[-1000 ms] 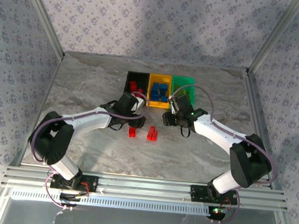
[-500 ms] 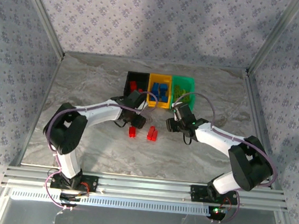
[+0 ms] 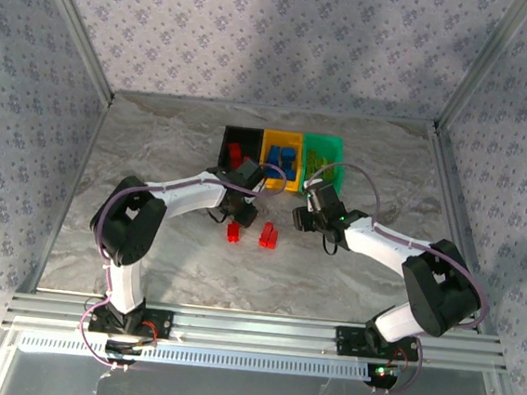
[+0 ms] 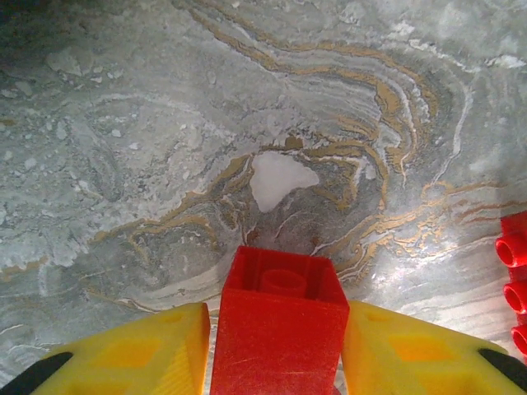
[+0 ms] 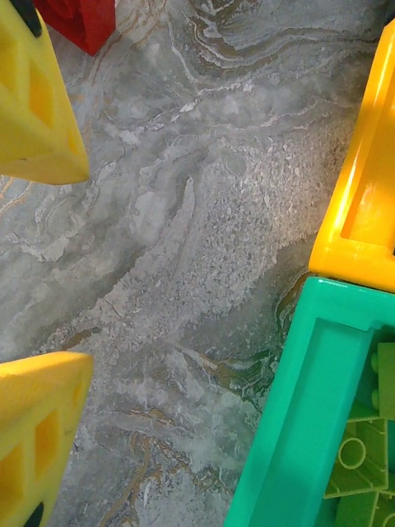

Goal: Sort the legos into containers by color
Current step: Pick up the lego from the center of the table.

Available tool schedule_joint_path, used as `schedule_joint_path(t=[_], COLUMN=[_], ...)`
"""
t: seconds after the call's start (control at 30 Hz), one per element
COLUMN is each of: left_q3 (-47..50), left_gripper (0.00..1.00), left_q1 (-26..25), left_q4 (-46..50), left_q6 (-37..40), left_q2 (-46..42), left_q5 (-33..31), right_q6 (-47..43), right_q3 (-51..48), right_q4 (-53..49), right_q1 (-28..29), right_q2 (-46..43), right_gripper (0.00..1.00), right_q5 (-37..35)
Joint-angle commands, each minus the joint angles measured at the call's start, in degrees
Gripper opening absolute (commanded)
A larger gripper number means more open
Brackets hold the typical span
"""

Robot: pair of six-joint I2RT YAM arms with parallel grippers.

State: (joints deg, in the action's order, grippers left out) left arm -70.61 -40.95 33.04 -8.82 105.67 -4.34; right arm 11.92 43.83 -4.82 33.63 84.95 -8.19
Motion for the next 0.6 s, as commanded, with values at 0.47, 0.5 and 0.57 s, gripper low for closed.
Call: schedule_joint_path(t=[0.47, 0.5, 0.57], left_q3=[-6.28, -6.95, -8.99], left_gripper=[0.28, 0.28, 0.28], left_q1=[-0.28, -0.28, -0.30], left_q4=[4.69, 4.82, 5.22], left_q6=[-1.47, -1.46, -1.14], left_q2=[-0.48, -0.65, -0.75], left_q5=[-2.80, -3.07, -4.06], right_q6=[-0.50, -0.42, -0.24], right_q3=[-1.73, -1.73, -1.91], right_q4=[0.66, 0.48, 0.86], right_q1=[-1.44, -1.51, -1.72], right_q2=[-3.50, -3.59, -4.06], right_gripper=[0.58, 0.58, 0.58], right_q5=[0.33, 0.34, 0.49])
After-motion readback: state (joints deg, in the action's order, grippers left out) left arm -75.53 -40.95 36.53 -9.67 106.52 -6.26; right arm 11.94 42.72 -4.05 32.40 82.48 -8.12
